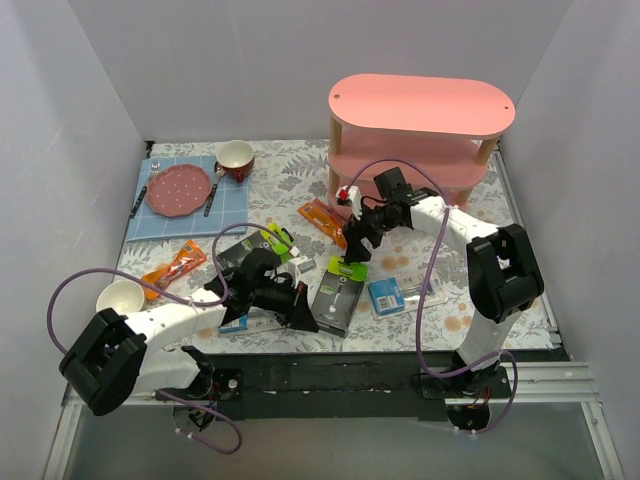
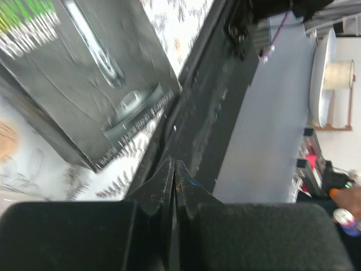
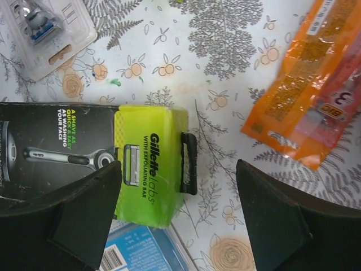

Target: Place and organize the shaving razors onto the shelf

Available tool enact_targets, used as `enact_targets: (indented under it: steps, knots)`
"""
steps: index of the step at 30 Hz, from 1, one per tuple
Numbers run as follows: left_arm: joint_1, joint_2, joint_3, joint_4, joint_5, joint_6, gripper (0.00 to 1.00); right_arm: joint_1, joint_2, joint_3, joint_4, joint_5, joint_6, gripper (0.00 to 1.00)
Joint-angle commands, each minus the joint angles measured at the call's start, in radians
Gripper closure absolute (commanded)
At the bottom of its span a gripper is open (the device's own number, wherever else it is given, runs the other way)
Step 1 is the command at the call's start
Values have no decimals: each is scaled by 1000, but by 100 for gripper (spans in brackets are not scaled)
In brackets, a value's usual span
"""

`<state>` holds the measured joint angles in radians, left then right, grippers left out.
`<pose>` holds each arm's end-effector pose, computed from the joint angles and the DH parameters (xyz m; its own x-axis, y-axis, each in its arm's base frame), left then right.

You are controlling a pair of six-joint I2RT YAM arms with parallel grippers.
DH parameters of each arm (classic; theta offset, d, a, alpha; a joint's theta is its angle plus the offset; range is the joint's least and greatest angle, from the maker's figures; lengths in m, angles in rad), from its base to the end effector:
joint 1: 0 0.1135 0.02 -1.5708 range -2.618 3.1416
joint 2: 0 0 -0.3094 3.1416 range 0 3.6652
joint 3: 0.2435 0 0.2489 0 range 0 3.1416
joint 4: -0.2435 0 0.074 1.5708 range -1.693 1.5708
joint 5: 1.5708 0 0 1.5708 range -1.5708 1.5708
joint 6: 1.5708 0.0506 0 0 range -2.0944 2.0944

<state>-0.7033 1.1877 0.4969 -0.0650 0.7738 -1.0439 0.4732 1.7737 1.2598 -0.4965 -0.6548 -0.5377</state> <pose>0.1365 -0.1621 0.2172 -0.9982 0.0358 0.0484 -0.0245 0.4923 -0.8701 0.3268 0.2019 0.2534 -0.3149 -0.6176 -0.7207 -0.9441 0.2820 0.1708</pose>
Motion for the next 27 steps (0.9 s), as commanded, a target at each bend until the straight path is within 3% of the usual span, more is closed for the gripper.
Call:
enact_targets:
  steps: [1, 7, 11, 17, 22, 27]
  knots:
    - [-53, 47, -61, 101, -20, -80, 100, 22, -6, -57, 90, -36, 99, 11]
    - [-59, 196, -29, 182, -328, -125, 100, 24, -57, -174, 136, 12, 154, 12]
    - [-44, 265, 75, 159, -497, -107, 100, 22, -129, -247, 144, 0, 157, 13]
    - [48, 447, 354, 91, -695, -68, 100, 22, -295, -396, 130, -11, 235, 12]
    - [105, 486, 466, 79, -669, -65, 100, 25, -405, -497, 182, -26, 318, 11]
    - [116, 403, 471, 87, -624, -18, 100, 22, -450, -504, 191, -49, 326, 9]
